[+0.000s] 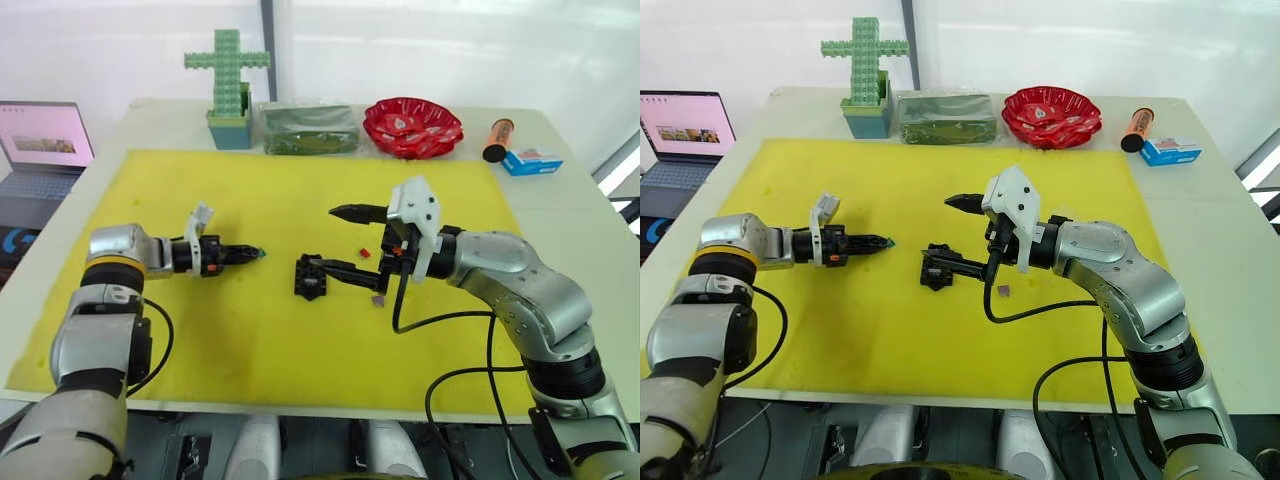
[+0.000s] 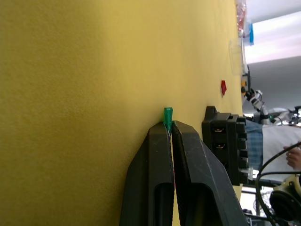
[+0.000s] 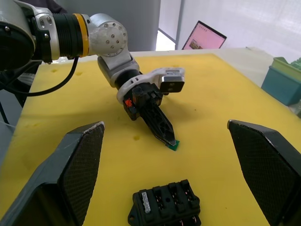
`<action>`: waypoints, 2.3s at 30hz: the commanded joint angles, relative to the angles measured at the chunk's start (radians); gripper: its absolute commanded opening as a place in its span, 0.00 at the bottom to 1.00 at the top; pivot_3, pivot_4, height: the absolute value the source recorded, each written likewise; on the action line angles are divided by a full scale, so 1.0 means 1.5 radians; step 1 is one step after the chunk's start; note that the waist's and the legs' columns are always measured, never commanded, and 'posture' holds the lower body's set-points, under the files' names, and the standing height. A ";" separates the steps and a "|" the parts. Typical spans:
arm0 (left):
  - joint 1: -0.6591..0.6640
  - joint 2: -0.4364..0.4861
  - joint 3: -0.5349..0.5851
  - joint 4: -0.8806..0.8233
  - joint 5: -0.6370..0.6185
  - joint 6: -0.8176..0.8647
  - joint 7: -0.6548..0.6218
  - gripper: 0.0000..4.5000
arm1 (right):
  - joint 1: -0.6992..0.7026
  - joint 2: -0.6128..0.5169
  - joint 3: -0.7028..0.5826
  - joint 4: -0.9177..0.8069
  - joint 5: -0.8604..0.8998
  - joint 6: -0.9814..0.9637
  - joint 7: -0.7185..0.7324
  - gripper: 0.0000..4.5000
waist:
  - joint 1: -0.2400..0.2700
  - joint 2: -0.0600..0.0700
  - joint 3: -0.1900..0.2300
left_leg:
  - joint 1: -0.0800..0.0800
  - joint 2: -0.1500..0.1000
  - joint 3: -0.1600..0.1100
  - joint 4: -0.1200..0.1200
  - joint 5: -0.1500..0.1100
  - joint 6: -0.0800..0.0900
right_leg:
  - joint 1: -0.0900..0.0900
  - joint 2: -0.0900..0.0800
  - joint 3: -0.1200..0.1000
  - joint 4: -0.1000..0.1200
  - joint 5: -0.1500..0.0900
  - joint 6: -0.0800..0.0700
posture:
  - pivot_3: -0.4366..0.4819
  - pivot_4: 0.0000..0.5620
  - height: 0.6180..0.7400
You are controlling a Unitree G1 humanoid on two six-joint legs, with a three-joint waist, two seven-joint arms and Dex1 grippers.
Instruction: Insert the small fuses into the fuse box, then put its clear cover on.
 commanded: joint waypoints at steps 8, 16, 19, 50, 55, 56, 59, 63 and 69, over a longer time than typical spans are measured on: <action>0.142 0.047 0.031 -0.333 -0.131 0.125 -0.033 0.00 | -0.021 0.008 -0.066 0.007 0.098 0.083 -0.002 1.00 | -0.009 0.000 0.000 | -0.001 0.000 0.000 -0.001 0.000 0.000 | -0.001 0.000 0.001 0.000 0.000 0.001 | 0.48 0.27 1.00; 0.307 -0.032 0.238 -0.726 -0.331 0.063 0.061 0.00 | -0.028 -0.041 -0.112 0.045 0.233 0.220 0.042 1.00 | -0.013 -0.001 0.001 | -0.001 0.001 0.000 -0.001 0.000 0.000 | -0.001 -0.002 0.001 -0.002 -0.001 -0.002 | 0.48 0.27 1.00; 0.326 -0.048 0.231 -0.806 -0.388 0.061 0.089 0.00 | -0.040 -0.038 -0.115 0.060 0.243 0.225 0.042 0.95 | -0.013 -0.001 0.001 | -0.001 0.000 0.000 -0.001 0.000 0.000 | -0.001 -0.001 0.001 -0.002 -0.001 -0.002 | 0.48 0.27 1.00; 0.363 -0.022 0.139 -0.853 -0.544 -0.038 0.184 0.00 | -0.047 0.028 -0.138 0.063 0.456 0.332 -0.105 0.36 | -0.014 -0.001 0.001 | -0.001 0.000 0.000 -0.001 0.000 0.001 | 0.000 0.000 0.002 -0.003 -0.002 -0.002 | 0.48 0.27 1.00; 0.358 -0.020 0.129 -0.849 -0.551 -0.048 0.185 0.00 | -0.038 0.027 -0.134 0.053 0.468 0.330 -0.118 0.36 | -0.014 -0.001 0.001 | -0.001 0.000 0.000 -0.001 0.000 0.001 | 0.000 0.000 0.001 -0.003 -0.002 -0.002 | 0.48 0.27 1.00; 0.356 -0.021 0.127 -0.848 -0.551 -0.050 0.186 0.00 | -0.037 0.025 -0.131 0.050 0.468 0.329 -0.118 0.36 | -0.014 -0.001 0.001 | -0.001 0.000 0.000 -0.001 0.000 0.001 | 0.000 0.000 0.001 -0.003 -0.002 -0.002 | 0.48 0.27 1.00; 0.354 -0.015 0.121 -0.847 -0.549 -0.056 0.182 0.00 | -0.035 0.028 -0.129 0.048 0.469 0.326 -0.123 0.36 | -0.015 -0.001 0.001 | -0.001 0.000 0.000 -0.001 0.000 0.001 | 0.000 0.000 0.001 -0.003 -0.002 -0.002 | 0.48 0.27 1.00; 0.358 -0.007 0.112 -0.849 -0.549 -0.063 0.178 0.00 | -0.035 0.029 -0.126 0.045 0.465 0.323 -0.123 0.36 | -0.014 -0.001 0.001 | -0.001 0.000 0.000 -0.001 0.000 0.001 | 0.000 0.000 0.002 -0.003 -0.002 -0.002 | 0.48 0.27 1.00; 0.357 -0.004 0.107 -0.847 -0.554 -0.069 0.182 0.00 | -0.048 0.038 -0.123 0.051 0.479 0.326 -0.137 0.36 | -0.014 -0.001 0.001 | -0.001 0.000 0.000 -0.001 0.000 0.001 | 0.000 0.000 0.001 -0.003 -0.002 -0.002 | 0.48 0.27 1.00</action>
